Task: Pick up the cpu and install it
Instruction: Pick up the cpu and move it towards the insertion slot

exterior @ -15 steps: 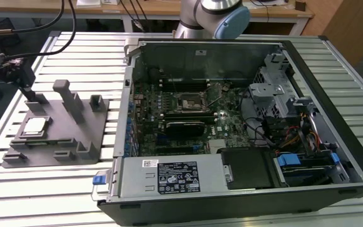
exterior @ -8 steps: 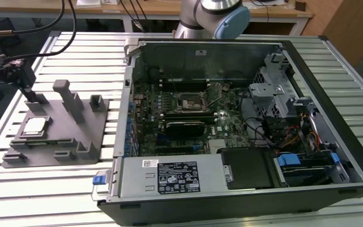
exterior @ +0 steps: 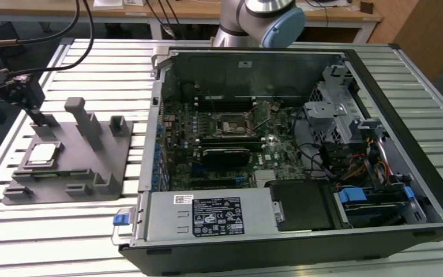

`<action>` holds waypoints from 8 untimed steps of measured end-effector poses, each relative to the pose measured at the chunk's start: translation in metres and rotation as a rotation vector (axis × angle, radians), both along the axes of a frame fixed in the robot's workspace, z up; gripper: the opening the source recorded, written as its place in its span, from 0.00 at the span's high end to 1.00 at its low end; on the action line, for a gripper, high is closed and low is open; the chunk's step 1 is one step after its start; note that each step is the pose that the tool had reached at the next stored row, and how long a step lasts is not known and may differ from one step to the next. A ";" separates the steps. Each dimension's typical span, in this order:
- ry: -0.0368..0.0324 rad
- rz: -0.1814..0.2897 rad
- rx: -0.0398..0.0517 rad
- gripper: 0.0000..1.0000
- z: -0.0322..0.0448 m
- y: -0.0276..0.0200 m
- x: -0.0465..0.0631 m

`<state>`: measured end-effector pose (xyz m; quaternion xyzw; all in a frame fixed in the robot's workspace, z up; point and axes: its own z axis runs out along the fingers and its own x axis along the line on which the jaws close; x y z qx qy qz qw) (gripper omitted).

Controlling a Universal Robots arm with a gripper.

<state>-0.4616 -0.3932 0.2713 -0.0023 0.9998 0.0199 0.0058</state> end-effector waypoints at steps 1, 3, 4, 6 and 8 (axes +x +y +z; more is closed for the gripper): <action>0.0001 0.000 -0.0001 0.30 -0.0006 0.0000 0.000; 0.0000 -0.001 0.0000 0.30 -0.0018 -0.0001 0.000; 0.0000 -0.001 0.0000 0.30 -0.0026 -0.0002 0.000; 0.0000 -0.001 0.0000 0.30 -0.0038 -0.0002 0.000; 0.0001 -0.001 -0.0002 0.30 -0.0048 -0.0002 0.000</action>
